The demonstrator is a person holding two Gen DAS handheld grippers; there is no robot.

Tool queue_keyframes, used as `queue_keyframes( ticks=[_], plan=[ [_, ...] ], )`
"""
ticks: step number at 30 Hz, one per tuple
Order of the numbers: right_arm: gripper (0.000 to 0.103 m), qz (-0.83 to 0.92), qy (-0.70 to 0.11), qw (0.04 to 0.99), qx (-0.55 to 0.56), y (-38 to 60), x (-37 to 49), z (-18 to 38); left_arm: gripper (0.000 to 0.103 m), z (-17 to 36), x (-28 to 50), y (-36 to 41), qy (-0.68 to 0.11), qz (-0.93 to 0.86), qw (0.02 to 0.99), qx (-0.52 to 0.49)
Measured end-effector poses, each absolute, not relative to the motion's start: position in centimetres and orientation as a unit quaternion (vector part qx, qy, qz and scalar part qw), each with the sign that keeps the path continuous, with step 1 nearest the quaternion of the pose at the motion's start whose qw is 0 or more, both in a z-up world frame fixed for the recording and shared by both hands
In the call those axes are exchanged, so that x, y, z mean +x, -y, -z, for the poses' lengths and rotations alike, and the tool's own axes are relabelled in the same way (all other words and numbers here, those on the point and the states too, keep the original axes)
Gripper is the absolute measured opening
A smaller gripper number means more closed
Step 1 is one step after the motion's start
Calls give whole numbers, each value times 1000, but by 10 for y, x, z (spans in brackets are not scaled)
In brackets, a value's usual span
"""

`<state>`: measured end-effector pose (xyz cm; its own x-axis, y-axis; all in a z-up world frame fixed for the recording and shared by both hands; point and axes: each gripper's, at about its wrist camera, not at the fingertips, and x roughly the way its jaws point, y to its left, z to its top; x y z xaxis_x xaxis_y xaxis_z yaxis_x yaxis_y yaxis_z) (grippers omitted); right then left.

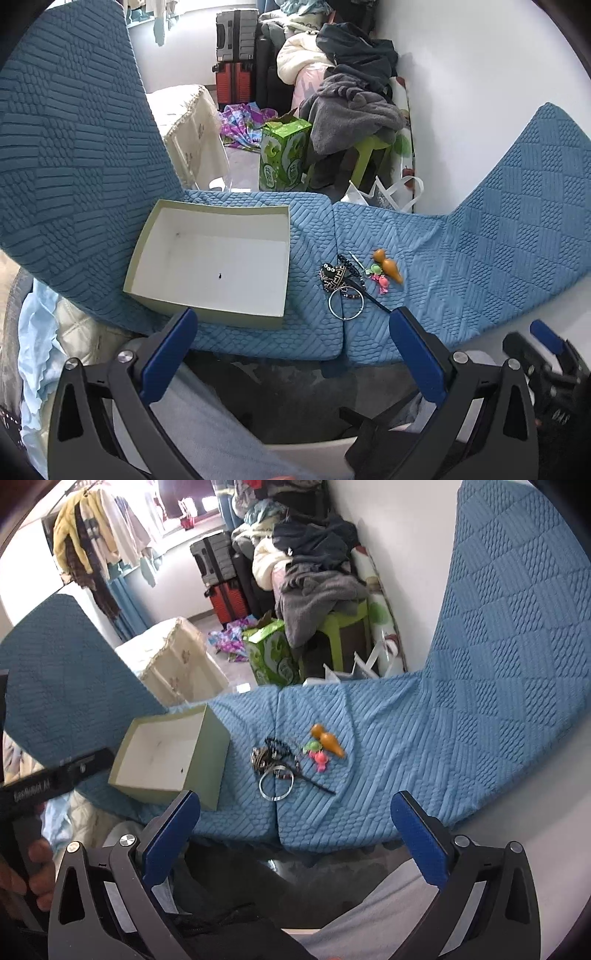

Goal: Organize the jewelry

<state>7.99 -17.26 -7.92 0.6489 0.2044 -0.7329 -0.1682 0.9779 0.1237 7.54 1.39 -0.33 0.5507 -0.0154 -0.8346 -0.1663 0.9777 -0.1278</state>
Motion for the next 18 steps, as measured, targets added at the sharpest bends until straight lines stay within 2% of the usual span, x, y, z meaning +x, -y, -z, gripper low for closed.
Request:
queue_keyframes(
  ticks=[5,10,18],
  plan=[
    [103,-105,-365,925,13,176,76,82,103,9,66,-12,-443,-39,891,-88],
    [103,-116,-365,924,18,174,72,107,103,21,59,-10,-431,-46,897,-92],
    [103,-135,-347,928,13,178,41,102,103,19,33,5,-420,-43,902,-93]
  ],
)
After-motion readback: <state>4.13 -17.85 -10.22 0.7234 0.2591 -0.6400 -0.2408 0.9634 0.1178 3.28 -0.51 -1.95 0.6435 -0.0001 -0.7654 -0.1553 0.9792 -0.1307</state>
